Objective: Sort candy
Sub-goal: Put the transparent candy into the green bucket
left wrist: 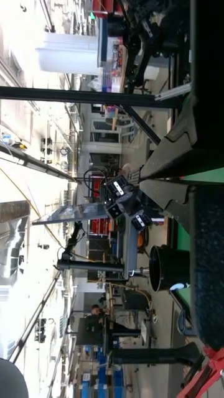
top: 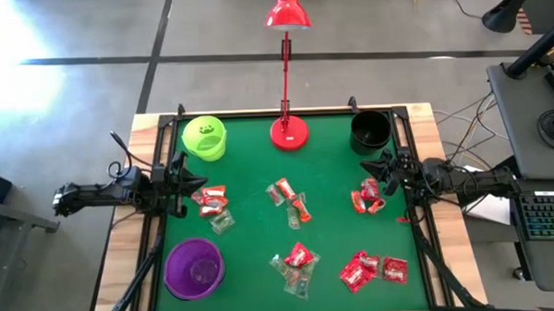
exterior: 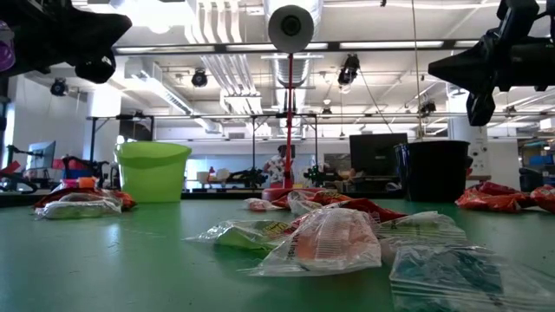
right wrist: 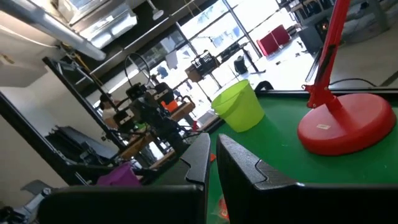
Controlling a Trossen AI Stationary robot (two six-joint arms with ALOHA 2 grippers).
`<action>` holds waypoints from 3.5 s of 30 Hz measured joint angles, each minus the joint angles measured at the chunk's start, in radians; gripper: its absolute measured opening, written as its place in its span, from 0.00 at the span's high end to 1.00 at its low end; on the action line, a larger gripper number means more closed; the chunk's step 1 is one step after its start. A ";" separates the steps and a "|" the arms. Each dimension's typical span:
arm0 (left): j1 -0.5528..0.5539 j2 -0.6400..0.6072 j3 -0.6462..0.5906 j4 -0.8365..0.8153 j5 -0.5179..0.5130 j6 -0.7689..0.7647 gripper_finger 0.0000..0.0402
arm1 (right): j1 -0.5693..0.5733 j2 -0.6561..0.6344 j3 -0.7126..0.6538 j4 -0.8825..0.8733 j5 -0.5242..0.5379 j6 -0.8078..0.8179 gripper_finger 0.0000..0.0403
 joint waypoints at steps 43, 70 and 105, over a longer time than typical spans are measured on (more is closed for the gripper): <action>0.004 0.000 0.000 0.057 -0.167 0.099 1.00 | 0.000 0.007 0.001 -0.022 0.033 0.063 0.94; 0.003 0.043 0.000 0.089 -0.182 0.091 1.00 | 0.000 0.007 0.001 -0.023 0.052 0.044 0.94; 0.004 0.064 0.000 0.184 -0.174 -0.006 1.00 | 0.000 0.007 0.000 -0.021 0.052 0.051 0.94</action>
